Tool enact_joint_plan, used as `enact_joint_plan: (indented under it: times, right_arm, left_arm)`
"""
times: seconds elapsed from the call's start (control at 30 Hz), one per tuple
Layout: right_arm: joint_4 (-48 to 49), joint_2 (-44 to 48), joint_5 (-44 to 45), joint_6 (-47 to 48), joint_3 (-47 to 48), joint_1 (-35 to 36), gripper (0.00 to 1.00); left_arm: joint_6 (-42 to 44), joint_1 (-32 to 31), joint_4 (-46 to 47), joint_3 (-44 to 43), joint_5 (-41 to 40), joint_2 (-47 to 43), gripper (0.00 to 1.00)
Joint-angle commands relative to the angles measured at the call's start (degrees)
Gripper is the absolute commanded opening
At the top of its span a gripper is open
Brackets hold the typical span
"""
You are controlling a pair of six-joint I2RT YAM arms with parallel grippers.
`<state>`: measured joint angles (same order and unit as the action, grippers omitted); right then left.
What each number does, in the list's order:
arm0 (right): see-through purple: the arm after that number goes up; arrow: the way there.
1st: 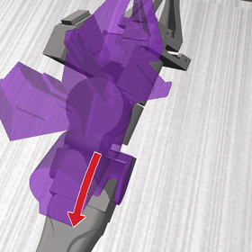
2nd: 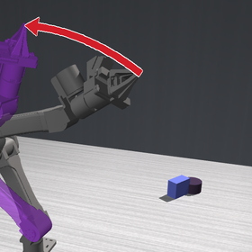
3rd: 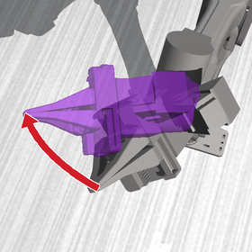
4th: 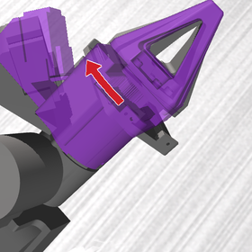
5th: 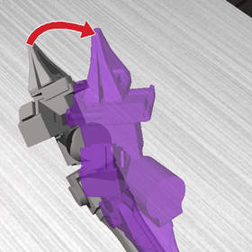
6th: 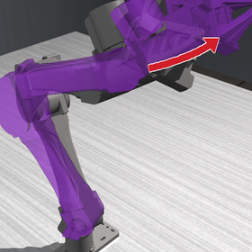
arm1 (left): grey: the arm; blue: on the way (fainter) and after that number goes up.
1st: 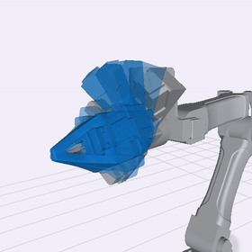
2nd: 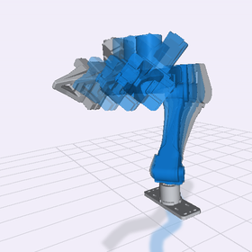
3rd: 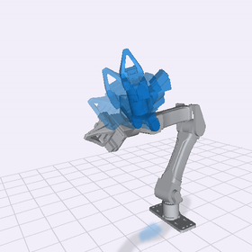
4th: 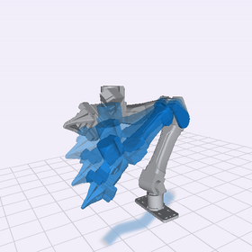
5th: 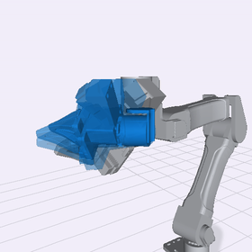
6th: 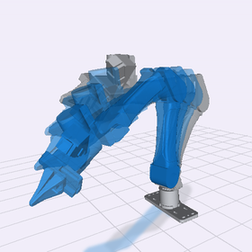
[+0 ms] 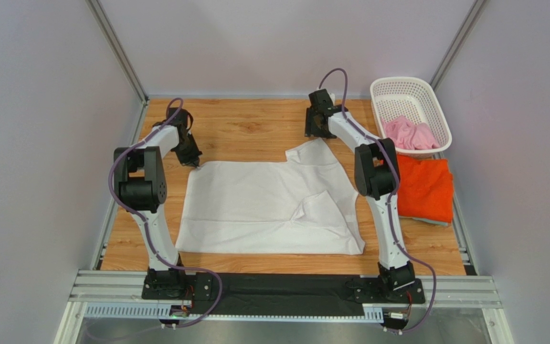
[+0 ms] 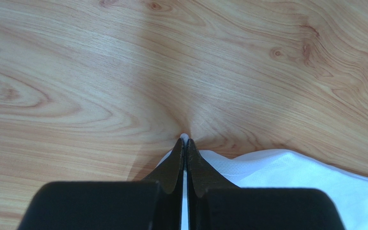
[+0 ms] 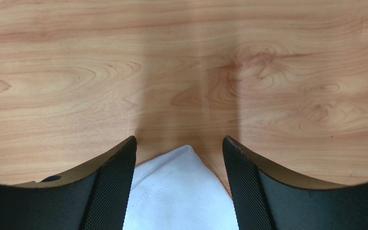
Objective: Fold and stack the t-shirts
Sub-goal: Fold the tshirt
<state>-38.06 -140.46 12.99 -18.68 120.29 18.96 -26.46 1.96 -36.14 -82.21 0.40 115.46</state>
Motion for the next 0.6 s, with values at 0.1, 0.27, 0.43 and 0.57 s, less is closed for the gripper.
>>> enact_joint_plan:
  times: [0.1, 0.27, 0.43, 0.57]
  right_arm:
    - [0.4, 4.5, -1.7, -3.0, -7.3, -0.2, 0.49]
    - [0.8, 6.3, -1.7, -2.3, -8.5, 0.0, 0.07]
    - [1.3, 9.6, -1.1, 0.3, -9.7, 0.5, 0.00]
    - [3.4, 16.2, -1.5, 1.5, -15.8, 1.4, 0.00]
  left_arm:
    - [0.4, 0.2, 0.5, 0.6, -0.3, -1.5, 0.00]
    - [0.4, 0.2, 0.7, 0.7, -0.1, -1.9, 0.00]
    - [0.4, 0.2, 0.9, 1.2, 1.0, -3.4, 0.00]
    - [0.3, 0.2, 2.0, 3.1, 2.3, -6.4, 0.00]
